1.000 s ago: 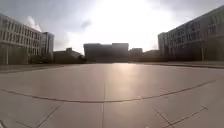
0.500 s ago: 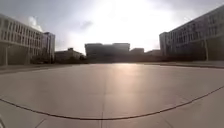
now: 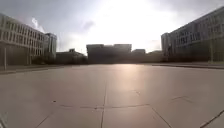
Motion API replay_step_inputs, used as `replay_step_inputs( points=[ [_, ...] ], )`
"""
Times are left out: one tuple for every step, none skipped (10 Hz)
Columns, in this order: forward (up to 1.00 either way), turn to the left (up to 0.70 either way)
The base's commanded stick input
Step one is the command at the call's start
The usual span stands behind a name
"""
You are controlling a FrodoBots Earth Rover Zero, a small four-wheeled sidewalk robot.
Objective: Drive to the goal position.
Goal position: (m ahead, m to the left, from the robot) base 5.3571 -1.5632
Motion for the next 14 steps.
replay_step_inputs(
  points=[
    [1.00,0.03],
    [1.00,0.03],
    [1.00,0.03],
    [1.00,0.03],
    [1.00,0.03],
    [1.00,0.03],
    [1.00,0.03],
    [1.00,0.03],
    [1.00,0.03],
    [1.00,0.03],
    [1.00,0.03],
    [1.00,0.03],
    [1.00,0.03],
    [1.00,0.03]
  ],
)
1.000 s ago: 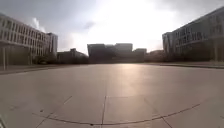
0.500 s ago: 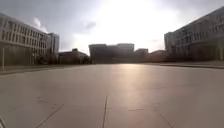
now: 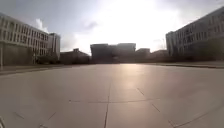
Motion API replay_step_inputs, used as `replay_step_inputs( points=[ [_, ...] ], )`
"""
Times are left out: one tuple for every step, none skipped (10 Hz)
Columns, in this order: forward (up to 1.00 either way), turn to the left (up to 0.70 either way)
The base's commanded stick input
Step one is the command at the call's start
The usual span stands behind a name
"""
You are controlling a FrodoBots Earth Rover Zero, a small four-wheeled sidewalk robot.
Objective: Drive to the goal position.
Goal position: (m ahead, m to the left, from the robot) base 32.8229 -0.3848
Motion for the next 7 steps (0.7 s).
replay_step_inputs(
  points=[
    [1.00,0.03],
    [1.00,0.03],
    [1.00,0.03],
    [1.00,0.03],
    [1.00,0.03],
    [1.00,-0.08],
    [1.00,-0.37]
  ],
)
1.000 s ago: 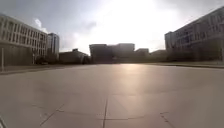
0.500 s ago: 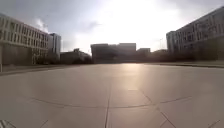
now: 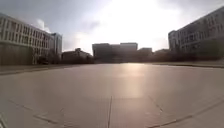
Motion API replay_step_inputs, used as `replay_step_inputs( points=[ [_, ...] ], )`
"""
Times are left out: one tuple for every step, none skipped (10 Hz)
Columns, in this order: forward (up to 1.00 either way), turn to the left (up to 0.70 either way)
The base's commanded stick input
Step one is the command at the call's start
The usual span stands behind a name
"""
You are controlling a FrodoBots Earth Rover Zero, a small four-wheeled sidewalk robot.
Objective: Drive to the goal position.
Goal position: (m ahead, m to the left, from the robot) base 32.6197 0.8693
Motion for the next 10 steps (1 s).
replay_step_inputs(
  points=[
    [1.00,-0.37],
    [1.00,-0.37],
    [1.00,-0.37],
    [1.00,-0.37],
    [1.00,-0.37],
    [1.00,-0.37],
    [1.00,-0.37],
    [1.00,-0.37],
    [1.00,-0.37],
    [1.00,-0.37]
  ],
)
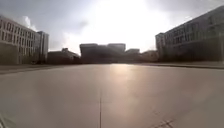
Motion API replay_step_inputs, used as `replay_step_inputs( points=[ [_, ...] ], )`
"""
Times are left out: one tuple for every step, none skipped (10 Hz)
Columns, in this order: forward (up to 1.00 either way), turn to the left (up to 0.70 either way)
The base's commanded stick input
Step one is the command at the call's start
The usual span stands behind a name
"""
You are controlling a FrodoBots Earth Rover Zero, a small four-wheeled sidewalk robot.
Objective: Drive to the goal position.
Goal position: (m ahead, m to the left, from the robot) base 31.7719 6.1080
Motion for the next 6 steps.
replay_step_inputs(
  points=[
    [1.00,-0.37],
    [1.00,-0.17],
    [1.00,0.00],
    [1.00,0.03],
    [1.00,0.03],
    [1.00,0.03]
  ],
)
